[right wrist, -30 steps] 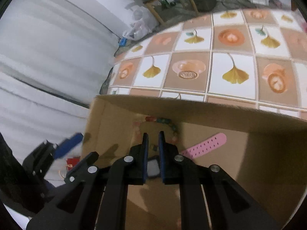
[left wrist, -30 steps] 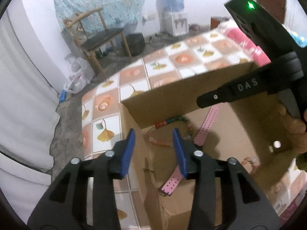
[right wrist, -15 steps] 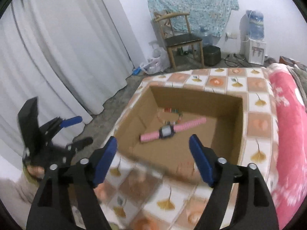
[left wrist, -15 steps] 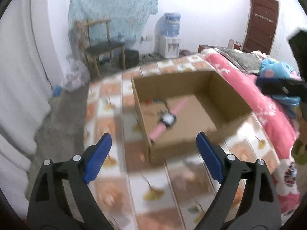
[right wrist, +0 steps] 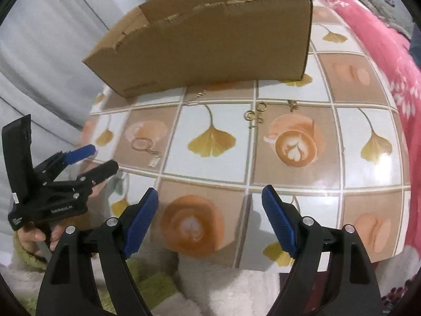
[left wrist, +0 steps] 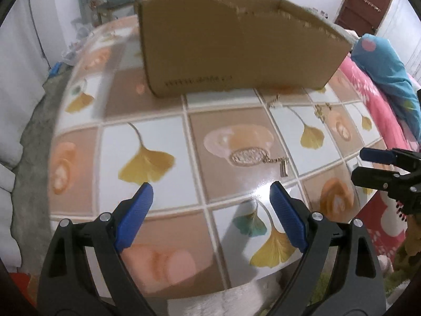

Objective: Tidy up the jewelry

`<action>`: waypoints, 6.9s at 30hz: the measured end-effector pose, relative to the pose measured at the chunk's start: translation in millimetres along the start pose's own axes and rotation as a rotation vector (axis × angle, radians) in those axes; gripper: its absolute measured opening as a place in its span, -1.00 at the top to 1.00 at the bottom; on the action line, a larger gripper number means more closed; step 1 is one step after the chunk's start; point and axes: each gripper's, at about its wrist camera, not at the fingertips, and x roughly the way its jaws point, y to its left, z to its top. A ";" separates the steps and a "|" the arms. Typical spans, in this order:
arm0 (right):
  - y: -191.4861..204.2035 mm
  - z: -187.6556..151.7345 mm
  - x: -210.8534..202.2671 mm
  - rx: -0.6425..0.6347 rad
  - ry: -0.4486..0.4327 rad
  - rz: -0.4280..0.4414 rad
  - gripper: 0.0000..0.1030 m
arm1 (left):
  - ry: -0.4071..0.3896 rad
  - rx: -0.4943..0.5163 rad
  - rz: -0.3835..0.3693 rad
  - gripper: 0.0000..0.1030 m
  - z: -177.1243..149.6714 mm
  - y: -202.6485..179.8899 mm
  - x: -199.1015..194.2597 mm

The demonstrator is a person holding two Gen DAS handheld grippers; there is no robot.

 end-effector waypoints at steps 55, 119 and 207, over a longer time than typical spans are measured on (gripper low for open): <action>-27.6 0.8 20.0 0.030 -0.084 -0.073 -0.88 | -0.151 0.282 0.007 -0.48 -6.5 -57.6 -15.4; 13.0 48.7 20.9 -0.043 -0.201 0.078 -0.77 | -0.077 0.242 -0.018 0.93 -2.1 -35.7 12.1; 48.4 13.0 48.6 -0.238 -0.096 -0.049 0.71 | -0.078 0.258 0.016 0.71 -7.4 -36.6 9.9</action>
